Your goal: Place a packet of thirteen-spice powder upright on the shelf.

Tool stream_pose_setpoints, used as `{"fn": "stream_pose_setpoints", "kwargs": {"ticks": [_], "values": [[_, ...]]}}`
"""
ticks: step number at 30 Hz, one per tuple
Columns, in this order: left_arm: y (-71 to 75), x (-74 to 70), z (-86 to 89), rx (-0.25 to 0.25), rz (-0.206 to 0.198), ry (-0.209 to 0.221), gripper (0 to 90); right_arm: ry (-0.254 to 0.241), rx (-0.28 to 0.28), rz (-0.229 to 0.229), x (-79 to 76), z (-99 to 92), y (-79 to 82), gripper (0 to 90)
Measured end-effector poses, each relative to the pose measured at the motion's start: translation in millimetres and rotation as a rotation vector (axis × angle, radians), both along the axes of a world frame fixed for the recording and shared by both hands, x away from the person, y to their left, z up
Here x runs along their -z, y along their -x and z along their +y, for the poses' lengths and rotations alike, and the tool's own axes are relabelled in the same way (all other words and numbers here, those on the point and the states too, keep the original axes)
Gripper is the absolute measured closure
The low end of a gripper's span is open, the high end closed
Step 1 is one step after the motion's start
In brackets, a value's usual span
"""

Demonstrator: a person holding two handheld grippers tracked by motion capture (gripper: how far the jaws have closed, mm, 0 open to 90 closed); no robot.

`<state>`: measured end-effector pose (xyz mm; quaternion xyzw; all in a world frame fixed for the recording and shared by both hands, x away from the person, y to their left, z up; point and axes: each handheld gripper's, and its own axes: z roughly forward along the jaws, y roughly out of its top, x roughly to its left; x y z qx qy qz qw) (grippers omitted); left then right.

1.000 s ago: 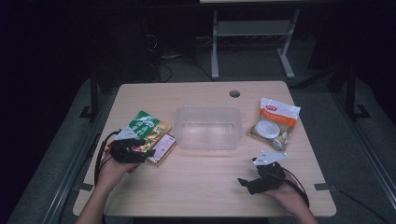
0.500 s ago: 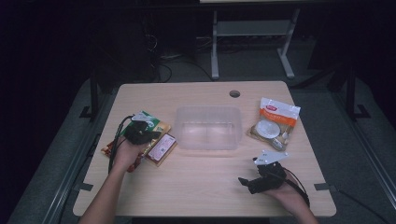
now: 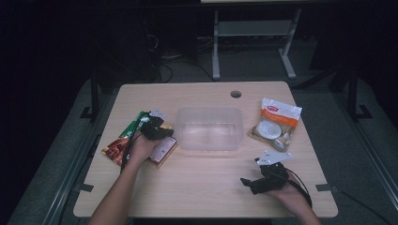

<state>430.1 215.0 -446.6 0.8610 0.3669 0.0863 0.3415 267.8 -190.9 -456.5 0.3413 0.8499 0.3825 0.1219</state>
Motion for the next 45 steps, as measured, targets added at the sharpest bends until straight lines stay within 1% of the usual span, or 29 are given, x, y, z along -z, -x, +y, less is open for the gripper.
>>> {"fn": "stream_pose_setpoints", "kwargs": {"ticks": [2,4,5,7,8,10,12,13,15,16,18,19,21,22,24,25,27,28,30,31,33,35,36,40,42,45], "values": [[2.1,-0.6,0.7,0.012,0.002,-0.006,89.7,0.0,-0.001,0.003,0.3,0.1,-0.2,6.9],[8.4,-0.7,1.6,0.019,0.016,0.011,89.7,0.001,0.001,0.003,0.5,0.3,-0.6,6.9],[10.6,-0.6,2.6,0.024,0.019,0.011,89.7,0.001,-0.002,0.002,0.3,0.2,-0.6,6.9],[17.6,0.5,4.7,0.033,0.024,0.01,89.7,0.003,0.0,0.0,-0.1,0.3,-0.3,6.9],[23.0,1.6,5.5,0.039,0.021,0.01,89.7,0.002,0.0,-0.001,0.0,0.3,-0.2,6.9],[29.7,2.4,7.5,0.063,0.025,0.021,89.7,0.005,0.001,0.001,0.3,0.6,-0.4,6.9],[36.8,-0.8,9.7,0.068,0.001,0.021,89.7,0.008,-0.002,0.002,0.5,1.0,-0.6,6.9],[39.5,-4.2,12.2,0.058,-0.013,0.046,89.7,0.009,-0.003,0.003,0.5,1.3,-0.7,7.0],[43.4,-13.1,19.5,0.046,-0.039,0.061,89.7,0.01,-0.003,-0.002,0.5,1.8,-1.0,6.9],[46.4,-18.5,24.7,0.03,-0.059,0.065,89.7,0.009,-0.002,-0.002,0.5,1.9,-0.9,7.0],[52.4,-23.2,34.9,0.014,-0.071,0.045,89.7,0.009,0.0,0.002,0.3,1.6,0.0,7.0],[56.2,-23.4,40.2,0.007,-0.072,0.029,89.6,0.009,0.001,0.002,0.4,1.4,0.3,7.0],[64.6,-21.4,50.7,-0.014,-0.087,-0.004,89.6,0.011,0.001,0.0,0.4,1.1,0.4,7.0],[68.2,-19.7,55.4,-0.028,-0.073,-0.001,89.6,0.014,-0.002,-0.001,0.0,0.9,0.4,6.9],[73.7,-17.2,65.5,-0.04,-0.075,0.0,89.6,0.008,-0.002,-0.007,-0.4,1.0,0.5,7.0],[76.2,-15.7,68.9,-0.049,-0.063,0.005,89.6,0.008,-0.002,-0.008,-0.4,1.2,0.5,7.0],[77.5,-12.5,73.3,-0.066,-0.057,0.008,89.6,0.009,-0.002,-0.003,-0.4,2.1,1.2,7.0],[75.8,-11.6,74.9,-0.062,-0.06,0.008,89.6,0.011,-0.005,-0.004,-0.1,2.7,1.3,7.0],[72.8,-10.1,72.0,-0.061,-0.058,0.023,89.6,0.014,-0.011,-0.004,0.5,4.1,0.9,7.0],[70.2,-9.2,69.7,-0.049,-0.061,0.011,89.6,0.014,-0.01,-0.002,0.6,5.0,1.0,7.0],[66.3,-6.0,64.3,-0.042,-0.057,-0.001,89.6,0.015,-0.013,-0.004,0.8,5.7,0.8,7.0],[61.8,-1.6,58.6,-0.025,-0.044,-0.033,89.6,0.014,-0.015,-0.002,1.2,6.1,0.5,7.1],[60.5,-0.3,56.0,-0.022,-0.042,-0.041,89.6,0.016,-0.014,-0.003,1.4,6.1,0.2,7.1],[59.7,0.0,49.8,0.006,-0.027,-0.031,89.6,0.01,-0.01,-0.003,1.5,5.4,-0.1,7.1],[62.2,1.0,44.8,0.017,-0.016,-0.015,89.6,0.011,-0.008,-0.004,1.9,4.7,-0.2,7.1],[65.1,1.8,36.6,0.052,0.0,-0.004,89.6,0.012,-0.005,0.0,1.8,4.2,0.0,7.1]]}}
